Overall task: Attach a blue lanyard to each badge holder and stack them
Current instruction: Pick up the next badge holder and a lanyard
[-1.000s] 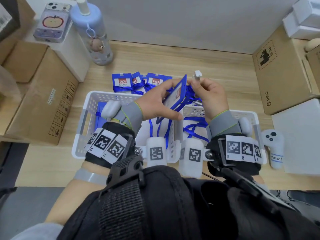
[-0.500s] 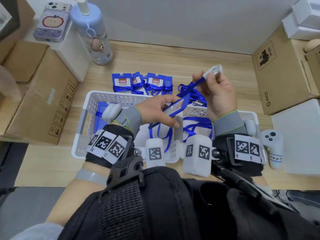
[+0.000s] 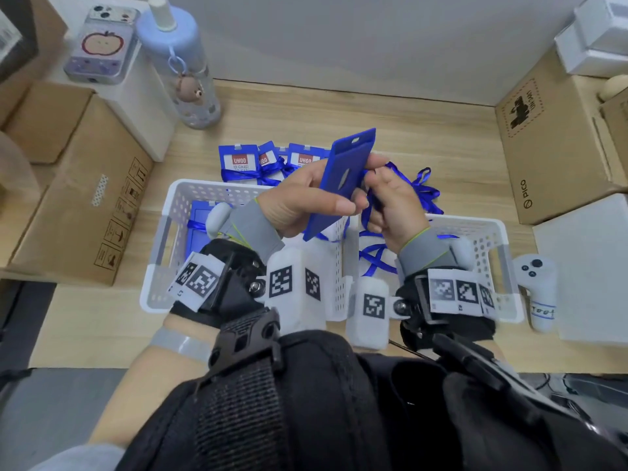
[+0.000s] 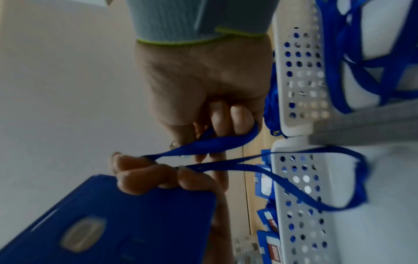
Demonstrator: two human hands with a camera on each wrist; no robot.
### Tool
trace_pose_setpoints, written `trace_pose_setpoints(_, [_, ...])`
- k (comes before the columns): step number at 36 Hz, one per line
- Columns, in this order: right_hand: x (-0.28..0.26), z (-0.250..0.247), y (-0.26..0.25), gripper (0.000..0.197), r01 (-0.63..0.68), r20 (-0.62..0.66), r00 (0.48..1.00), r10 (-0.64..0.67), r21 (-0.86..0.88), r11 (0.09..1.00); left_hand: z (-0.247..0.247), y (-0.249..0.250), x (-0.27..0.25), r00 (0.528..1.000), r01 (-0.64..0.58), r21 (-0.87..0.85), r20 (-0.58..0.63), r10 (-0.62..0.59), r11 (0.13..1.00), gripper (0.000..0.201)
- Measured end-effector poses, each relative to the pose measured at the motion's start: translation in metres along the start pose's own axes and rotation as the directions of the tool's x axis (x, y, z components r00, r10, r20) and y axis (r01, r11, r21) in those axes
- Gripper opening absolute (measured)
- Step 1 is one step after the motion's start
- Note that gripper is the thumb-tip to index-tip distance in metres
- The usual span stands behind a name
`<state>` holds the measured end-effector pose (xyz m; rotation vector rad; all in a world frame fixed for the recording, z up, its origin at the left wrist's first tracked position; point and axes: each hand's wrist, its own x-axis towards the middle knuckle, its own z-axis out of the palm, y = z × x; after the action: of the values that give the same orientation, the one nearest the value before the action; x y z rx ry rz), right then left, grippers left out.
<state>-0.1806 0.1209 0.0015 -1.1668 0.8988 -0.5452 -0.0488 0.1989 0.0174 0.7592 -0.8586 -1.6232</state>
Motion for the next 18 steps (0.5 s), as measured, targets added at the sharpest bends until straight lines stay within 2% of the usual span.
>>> trace_pose_setpoints(2, [-0.004, 0.003, 0.005, 0.032, -0.038, 0.054, 0.998, 0.035, 0.055, 0.998, 0.002, 0.002, 0.001, 0.999, -0.013, -0.019, -0.029, 0.013, 1.000, 0.066])
trace_pose_setpoints(4, [-0.005, 0.003, 0.012, 0.034, -0.054, 0.092, 0.995, 0.044, 0.117, 0.992, 0.002, 0.003, 0.002, 0.998, -0.046, -0.059, -0.045, 0.044, 0.997, 0.072])
trace_pose_setpoints(8, [-0.005, -0.006, 0.027, 0.037, -0.098, 0.152, 0.985, 0.085, 0.081, 0.992, -0.001, 0.003, 0.001, 0.991, -0.120, -0.107, -0.070, 0.113, 0.987, 0.080])
trace_pose_setpoints(14, [-0.005, -0.016, 0.037, 0.024, -0.111, 0.271, 0.957, 0.101, 0.022, 0.994, -0.009, 0.002, -0.001, 0.981, -0.137, -0.137, -0.156, 0.115, 0.981, 0.082])
trace_pose_setpoints(18, [-0.005, -0.020, 0.032, 0.007, -0.053, 0.224, 0.971, 0.081, -0.129, 0.990, -0.012, -0.001, -0.001, 0.972, -0.140, -0.144, -0.207, 0.108, 0.980, 0.081])
